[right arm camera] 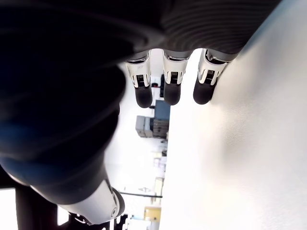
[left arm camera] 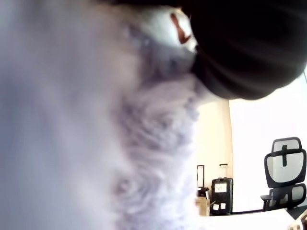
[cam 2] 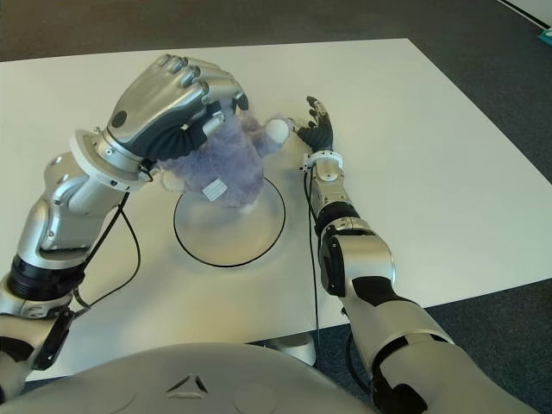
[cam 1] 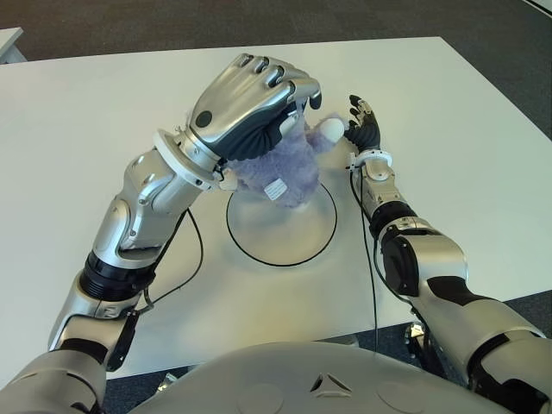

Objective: Put the doll into the plate.

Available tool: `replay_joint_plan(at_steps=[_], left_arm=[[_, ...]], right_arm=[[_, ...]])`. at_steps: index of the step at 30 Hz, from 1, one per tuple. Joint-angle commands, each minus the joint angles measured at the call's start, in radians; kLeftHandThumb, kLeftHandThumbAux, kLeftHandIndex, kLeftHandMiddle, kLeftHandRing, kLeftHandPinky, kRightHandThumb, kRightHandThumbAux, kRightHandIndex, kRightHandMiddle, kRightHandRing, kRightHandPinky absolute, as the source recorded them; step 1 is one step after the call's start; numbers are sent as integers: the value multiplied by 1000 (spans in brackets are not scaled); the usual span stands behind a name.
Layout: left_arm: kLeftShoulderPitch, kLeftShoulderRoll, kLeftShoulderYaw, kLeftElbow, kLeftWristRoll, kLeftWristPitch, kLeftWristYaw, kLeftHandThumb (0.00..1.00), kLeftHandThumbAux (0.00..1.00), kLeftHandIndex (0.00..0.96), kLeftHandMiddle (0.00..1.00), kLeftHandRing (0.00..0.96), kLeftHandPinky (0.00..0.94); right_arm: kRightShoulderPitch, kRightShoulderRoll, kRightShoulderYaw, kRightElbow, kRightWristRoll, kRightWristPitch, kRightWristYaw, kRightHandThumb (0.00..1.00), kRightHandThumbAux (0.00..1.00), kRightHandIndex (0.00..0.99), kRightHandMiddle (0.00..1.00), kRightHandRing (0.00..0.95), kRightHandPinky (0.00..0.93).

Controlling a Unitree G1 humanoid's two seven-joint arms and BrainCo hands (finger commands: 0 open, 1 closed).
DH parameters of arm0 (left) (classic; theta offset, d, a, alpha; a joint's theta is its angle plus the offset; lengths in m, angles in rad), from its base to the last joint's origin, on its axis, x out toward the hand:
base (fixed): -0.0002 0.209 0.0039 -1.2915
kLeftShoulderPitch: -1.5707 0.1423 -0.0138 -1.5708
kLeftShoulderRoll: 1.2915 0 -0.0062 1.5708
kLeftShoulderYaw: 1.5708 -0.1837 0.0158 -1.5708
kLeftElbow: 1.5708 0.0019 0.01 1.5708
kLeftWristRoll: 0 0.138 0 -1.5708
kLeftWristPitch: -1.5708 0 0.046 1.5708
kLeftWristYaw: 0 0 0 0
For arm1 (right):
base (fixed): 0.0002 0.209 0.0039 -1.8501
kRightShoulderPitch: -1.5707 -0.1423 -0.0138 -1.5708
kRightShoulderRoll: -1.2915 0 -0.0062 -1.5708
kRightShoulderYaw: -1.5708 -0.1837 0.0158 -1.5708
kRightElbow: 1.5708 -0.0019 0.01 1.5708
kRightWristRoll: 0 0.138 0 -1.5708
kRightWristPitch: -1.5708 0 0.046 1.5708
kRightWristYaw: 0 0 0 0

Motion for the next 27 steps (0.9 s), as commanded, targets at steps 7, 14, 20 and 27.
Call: replay_joint_plan(at_steps=[7, 14, 20, 27], left_arm=[[49, -54, -16, 21, 13, -36, 62, 852, 666, 399, 547, 796, 825], [65, -67, -14, 26, 23, -48, 82, 852, 666, 399, 546, 792, 811], [84, -74, -21, 26, 19, -51, 80, 852, 666, 398, 543, 787, 801], [105, -82, -23, 18, 16, -54, 74, 852, 666, 398, 544, 787, 815]], right_arm=[[93, 33, -7, 71, 3, 86, 9, 353, 848, 119, 68, 27, 35], [94, 33, -10, 70, 5, 81, 12, 370, 848, 127, 63, 18, 20], [92, 32, -13, 68, 9, 82, 21, 379, 854, 130, 44, 3, 21], [92, 31, -12, 68, 4, 85, 22, 366, 863, 121, 46, 10, 42]])
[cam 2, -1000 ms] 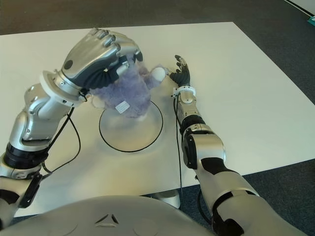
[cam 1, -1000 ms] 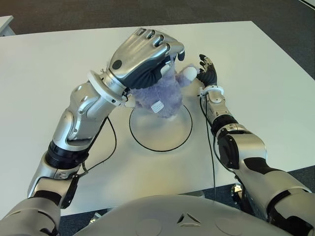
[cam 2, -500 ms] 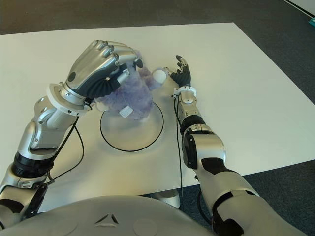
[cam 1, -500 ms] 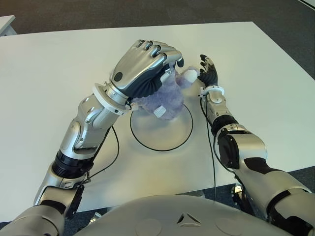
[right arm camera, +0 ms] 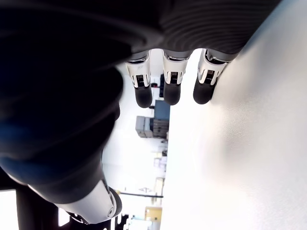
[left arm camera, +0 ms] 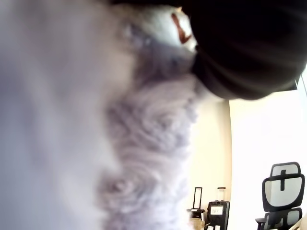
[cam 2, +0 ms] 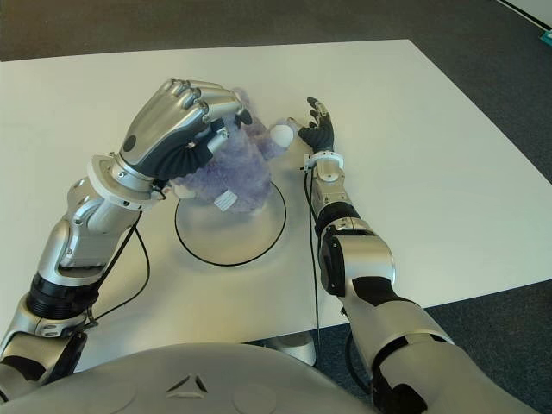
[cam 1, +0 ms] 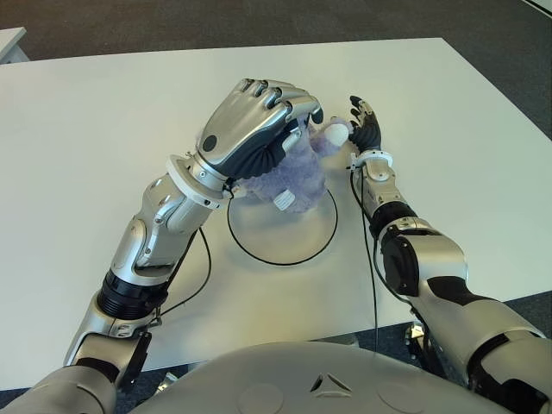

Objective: Put the doll into the plate.

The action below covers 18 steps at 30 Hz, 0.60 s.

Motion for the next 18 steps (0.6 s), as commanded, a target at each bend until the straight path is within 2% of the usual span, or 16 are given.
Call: replay_joint_plan(at_steps=[1, 18], left_arm=[[30, -5, -4, 7, 4, -5, 5, 852, 666, 398, 544, 788, 816], [55, -27, -9, 21, 2, -75, 62, 853, 666, 398, 540, 797, 824]], right_arm=[[92, 30, 1, 67, 4, 85, 19, 363, 864, 120, 47, 11, 43], [93, 28, 3, 65, 2, 87, 16, 350, 865, 111, 44, 15, 46]])
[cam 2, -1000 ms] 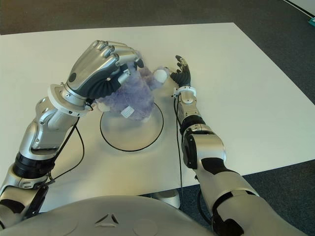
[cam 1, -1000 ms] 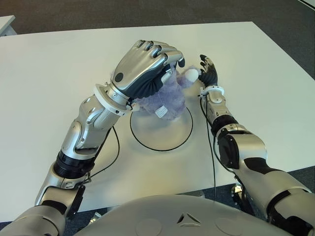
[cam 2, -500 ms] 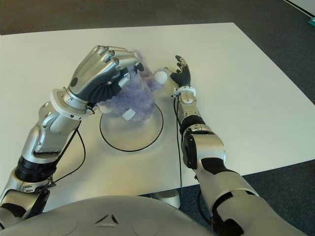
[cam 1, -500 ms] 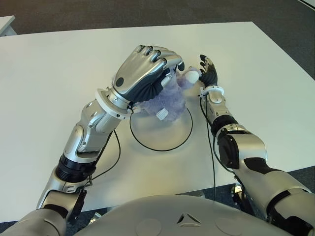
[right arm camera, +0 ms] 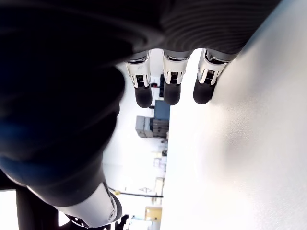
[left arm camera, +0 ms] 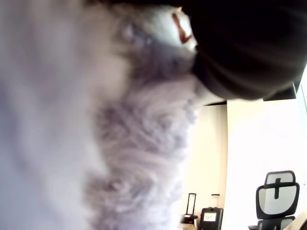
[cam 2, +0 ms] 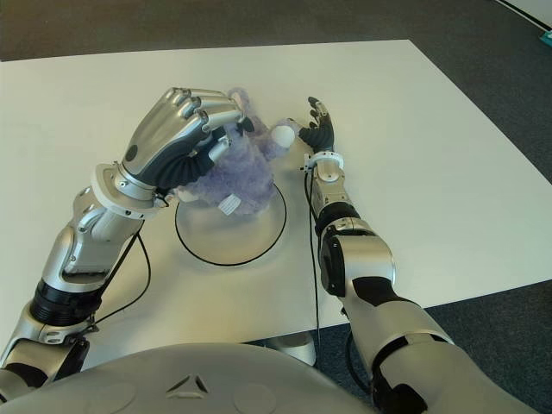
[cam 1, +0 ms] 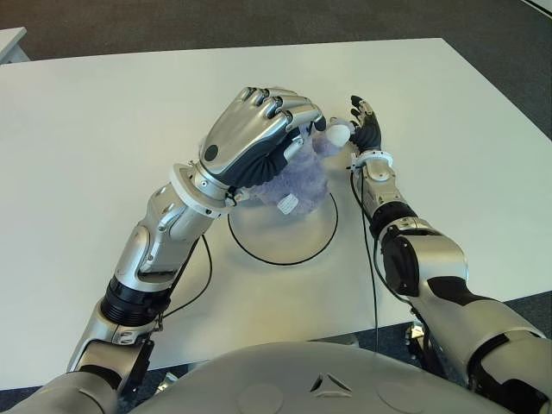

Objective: Put the doll into the plate.

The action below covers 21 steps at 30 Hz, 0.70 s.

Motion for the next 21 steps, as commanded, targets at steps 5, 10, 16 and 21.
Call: replay_joint_plan(at_steps=[5, 10, 16, 21], left_arm=[[35, 1, 0, -7, 11, -22, 7, 853, 666, 399, 543, 797, 826], [56, 14, 1, -36, 20, -25, -12, 853, 665, 400, 546, 797, 825], [97, 38, -8, -83, -6, -35, -52, 853, 666, 400, 546, 795, 814], [114, 40, -9, -92, -43, -40, -73, 853, 667, 399, 544, 795, 815]], right_arm=[[94, 32, -2, 64, 8, 81, 17, 382, 861, 124, 45, 14, 51], [95, 33, -8, 64, 14, 77, 24, 386, 858, 128, 46, 14, 50], [94, 34, -15, 64, 17, 78, 24, 379, 858, 124, 47, 14, 50], [95, 35, -17, 63, 15, 77, 21, 395, 858, 127, 49, 14, 46]])
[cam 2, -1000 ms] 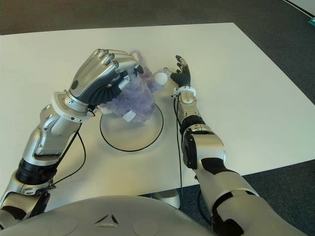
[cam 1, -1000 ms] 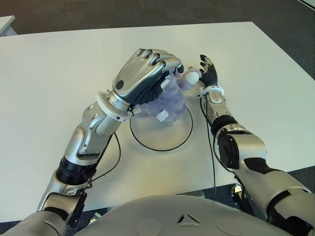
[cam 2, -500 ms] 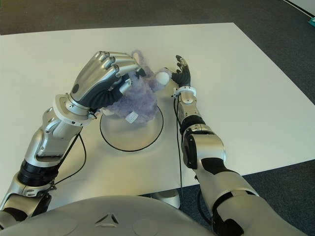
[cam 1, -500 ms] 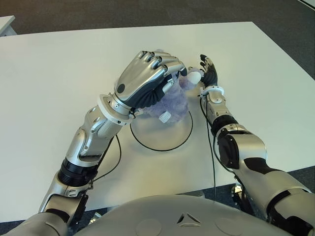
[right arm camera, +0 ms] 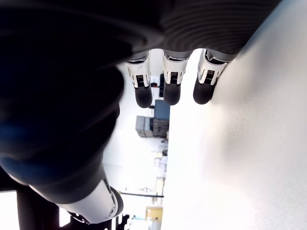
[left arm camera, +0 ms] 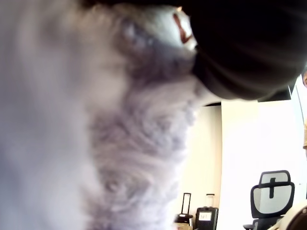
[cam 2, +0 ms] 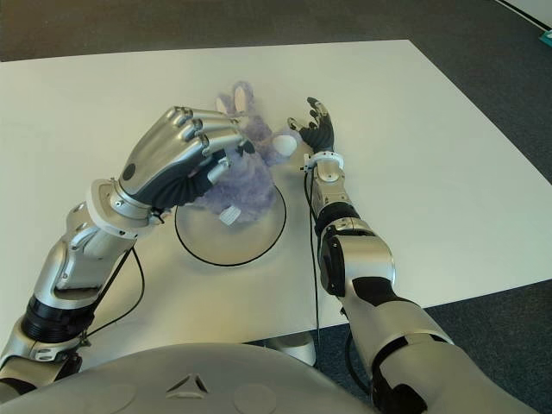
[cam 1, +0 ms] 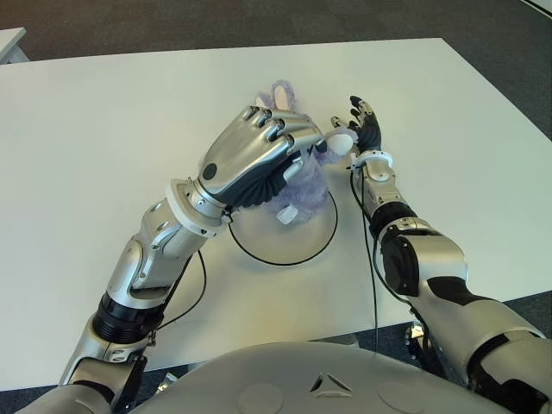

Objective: Put the doll into the plate.

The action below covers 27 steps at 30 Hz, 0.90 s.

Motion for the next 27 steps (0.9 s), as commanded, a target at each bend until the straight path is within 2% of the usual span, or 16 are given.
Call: replay_joint_plan(at_steps=[1, 15, 27], left_arm=[[24, 10, -6, -13, -31, -6, -34, 853, 667, 399, 543, 795, 815], [82, 21, -1, -63, -130, 8, -109, 853, 668, 395, 539, 786, 799], [113, 9, -1, -91, -116, -2, -103, 850, 671, 388, 530, 762, 779]], right_arm=[[94, 32, -3, 64, 10, 77, 13, 397, 858, 128, 49, 14, 46], [93, 35, -12, 63, 9, 79, 11, 393, 862, 129, 55, 23, 55], [94, 36, -15, 62, 11, 79, 12, 378, 868, 130, 56, 24, 53]])
